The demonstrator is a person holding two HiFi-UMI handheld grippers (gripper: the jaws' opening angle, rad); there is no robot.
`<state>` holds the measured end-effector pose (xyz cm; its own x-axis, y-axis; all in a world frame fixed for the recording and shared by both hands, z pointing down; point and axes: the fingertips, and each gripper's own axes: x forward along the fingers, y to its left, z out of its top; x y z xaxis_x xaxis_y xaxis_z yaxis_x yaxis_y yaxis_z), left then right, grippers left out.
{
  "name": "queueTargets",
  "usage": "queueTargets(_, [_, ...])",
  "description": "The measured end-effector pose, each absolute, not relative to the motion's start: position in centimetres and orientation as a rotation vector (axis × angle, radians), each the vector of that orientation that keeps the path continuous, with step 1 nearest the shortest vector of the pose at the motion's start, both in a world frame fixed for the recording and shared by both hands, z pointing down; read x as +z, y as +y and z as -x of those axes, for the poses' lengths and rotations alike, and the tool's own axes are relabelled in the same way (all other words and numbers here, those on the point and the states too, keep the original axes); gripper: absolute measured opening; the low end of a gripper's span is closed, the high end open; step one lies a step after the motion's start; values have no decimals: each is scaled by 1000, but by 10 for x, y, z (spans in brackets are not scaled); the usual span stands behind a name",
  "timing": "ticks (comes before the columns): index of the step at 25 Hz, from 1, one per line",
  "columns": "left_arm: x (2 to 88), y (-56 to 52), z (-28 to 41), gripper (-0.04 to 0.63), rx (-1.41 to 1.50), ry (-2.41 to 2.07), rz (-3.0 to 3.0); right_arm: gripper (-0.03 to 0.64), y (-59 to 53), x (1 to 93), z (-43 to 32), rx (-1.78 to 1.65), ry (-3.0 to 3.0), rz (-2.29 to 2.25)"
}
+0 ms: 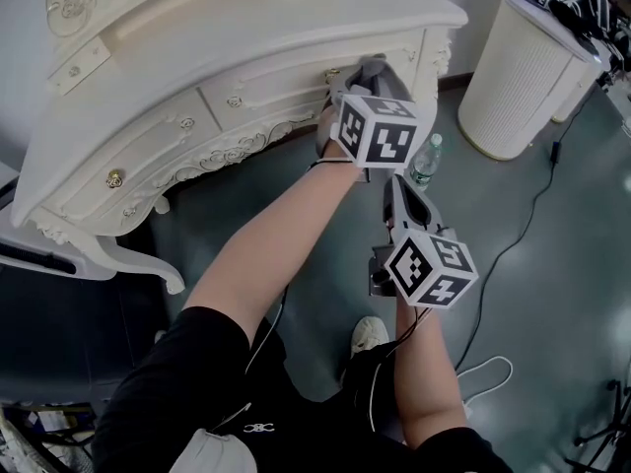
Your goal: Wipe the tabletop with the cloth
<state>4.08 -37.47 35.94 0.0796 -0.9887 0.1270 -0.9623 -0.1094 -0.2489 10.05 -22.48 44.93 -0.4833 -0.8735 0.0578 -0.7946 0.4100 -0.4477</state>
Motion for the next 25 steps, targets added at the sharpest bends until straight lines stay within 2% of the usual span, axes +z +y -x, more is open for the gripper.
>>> queueTargets(15, [345, -326, 15, 63, -409, 1994, 2129, 3, -160, 422, -58, -577, 2494, 1460])
queueTargets(25, [348, -318, 91, 63, -476, 2130, 1994, 3, -140, 420, -47, -539, 2526, 1478])
